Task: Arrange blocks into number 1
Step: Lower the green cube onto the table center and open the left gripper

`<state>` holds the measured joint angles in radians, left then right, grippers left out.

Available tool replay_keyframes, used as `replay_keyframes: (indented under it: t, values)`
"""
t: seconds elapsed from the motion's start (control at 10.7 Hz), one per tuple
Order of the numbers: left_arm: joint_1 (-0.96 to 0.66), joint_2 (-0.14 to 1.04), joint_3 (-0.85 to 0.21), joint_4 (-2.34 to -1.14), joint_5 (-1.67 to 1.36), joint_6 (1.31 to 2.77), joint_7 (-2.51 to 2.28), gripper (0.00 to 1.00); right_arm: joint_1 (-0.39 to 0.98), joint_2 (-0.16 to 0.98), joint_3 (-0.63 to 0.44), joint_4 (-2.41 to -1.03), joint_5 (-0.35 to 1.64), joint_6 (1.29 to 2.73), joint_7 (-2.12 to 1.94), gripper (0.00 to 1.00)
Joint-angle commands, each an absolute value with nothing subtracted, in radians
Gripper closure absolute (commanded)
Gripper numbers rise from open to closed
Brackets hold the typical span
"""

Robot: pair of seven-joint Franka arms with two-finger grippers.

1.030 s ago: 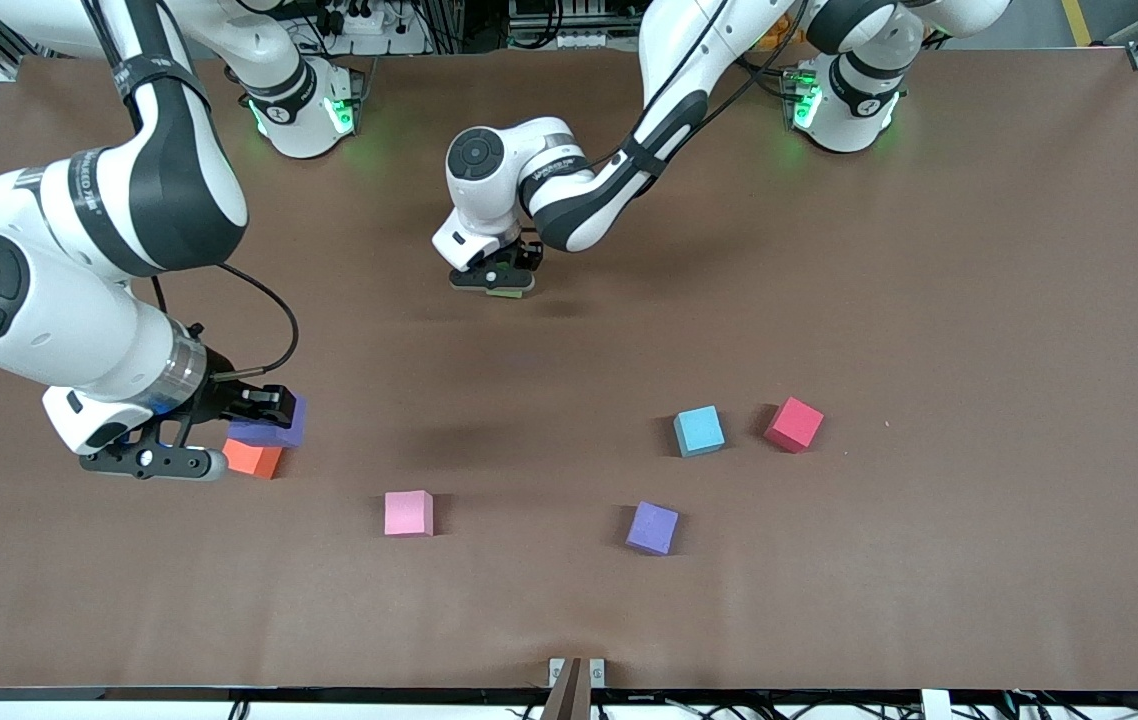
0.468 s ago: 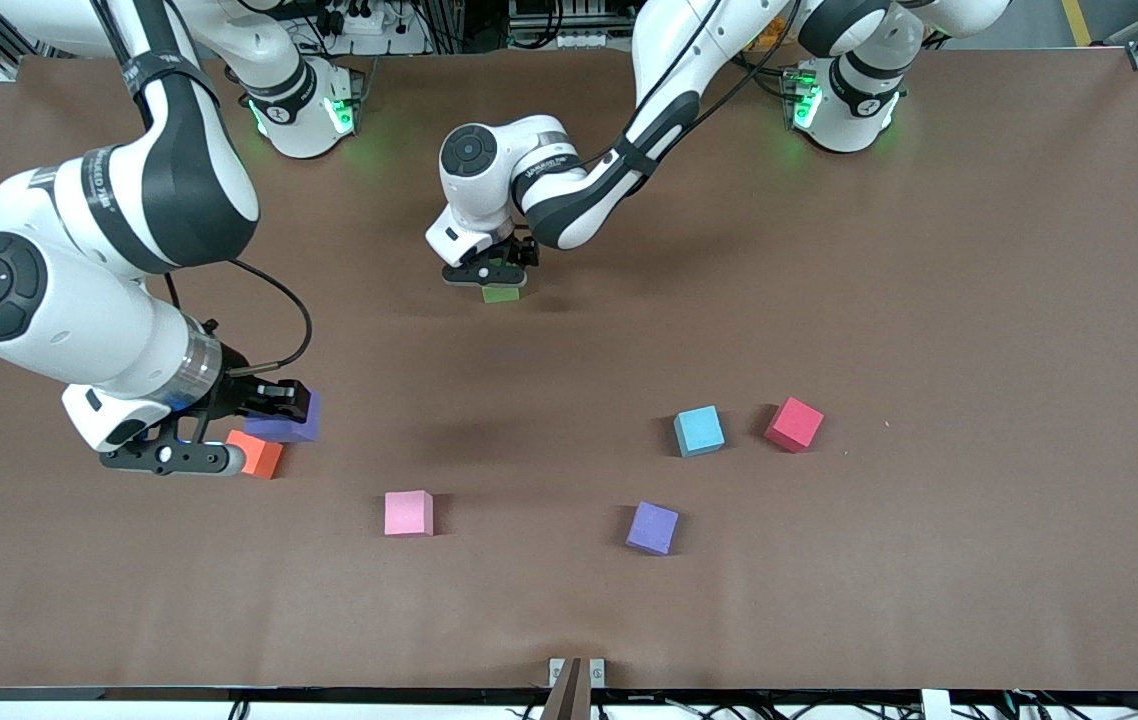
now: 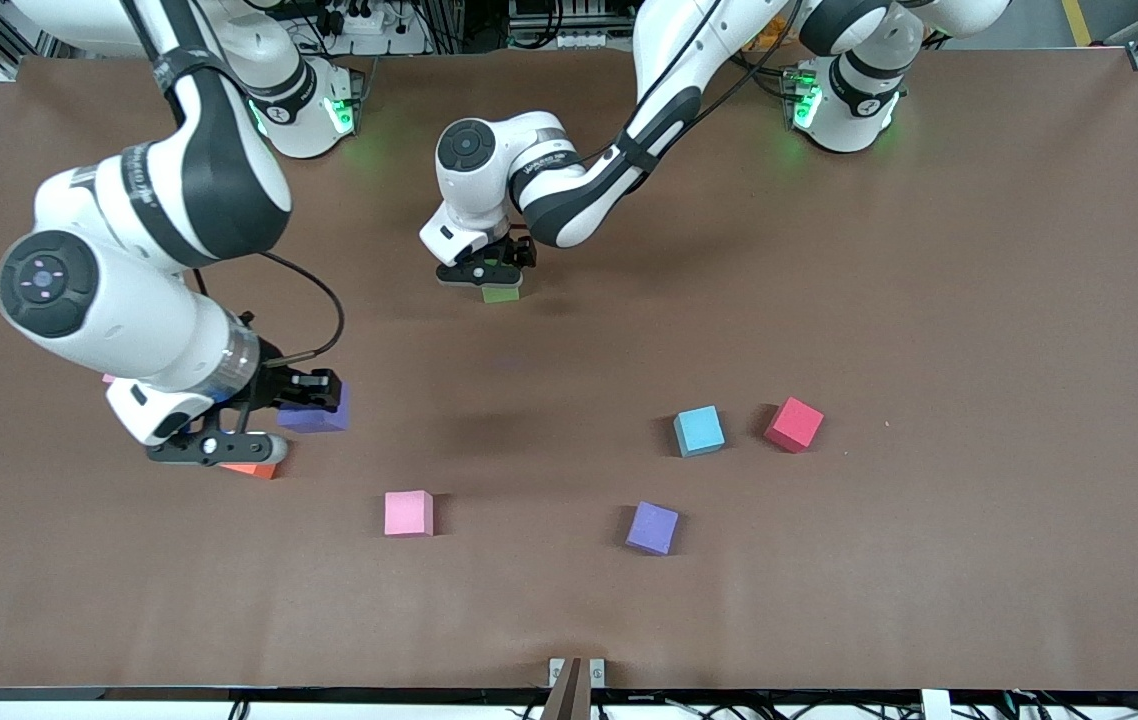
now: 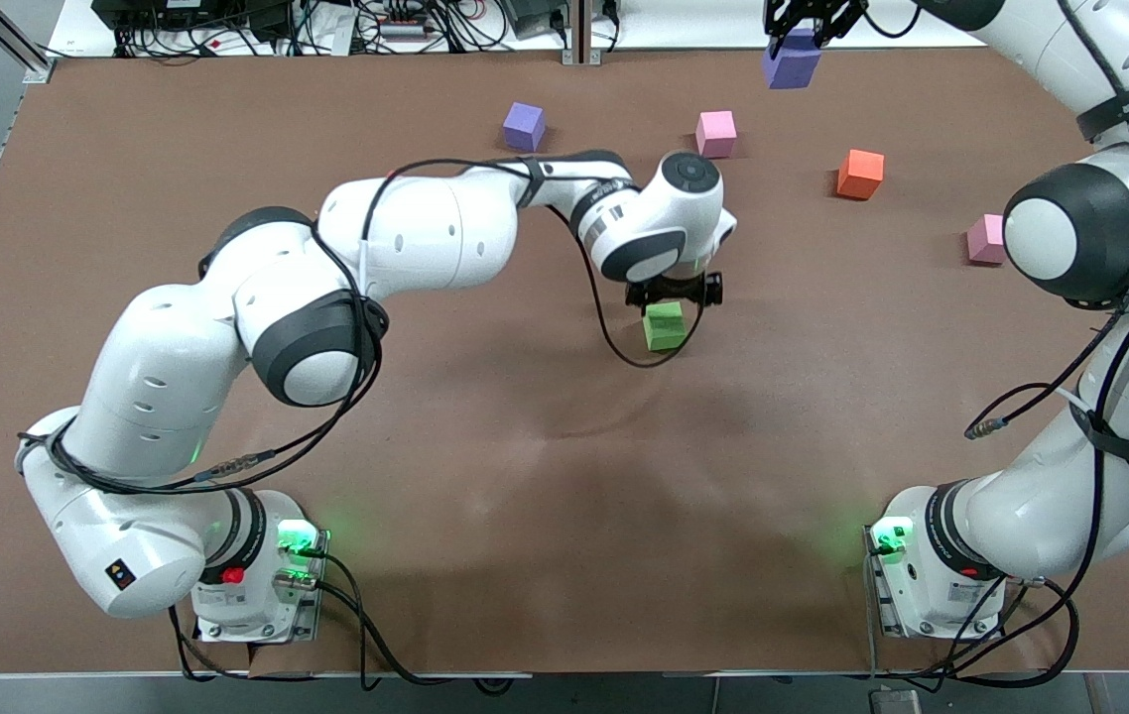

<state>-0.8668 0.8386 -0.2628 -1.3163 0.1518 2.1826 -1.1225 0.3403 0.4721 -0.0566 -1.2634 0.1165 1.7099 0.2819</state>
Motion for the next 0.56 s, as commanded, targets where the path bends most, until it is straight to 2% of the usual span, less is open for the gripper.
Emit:
replay_keyframes:
  t: [0.0,0.47]
  values:
    - [-0.796,0.767,-0.259,-1.327,0.155,2.093,-1.149,0.0,0.342,0.469,-0.057,-1.298,0.133,1.718,0.258,1.0]
    - [-0.539,0.715,-0.258,-1.341,0.167,2.019,-1.161,0.0,0.356,0.462,-0.058,-1.374,0.133,1.738,0.202,1.0]
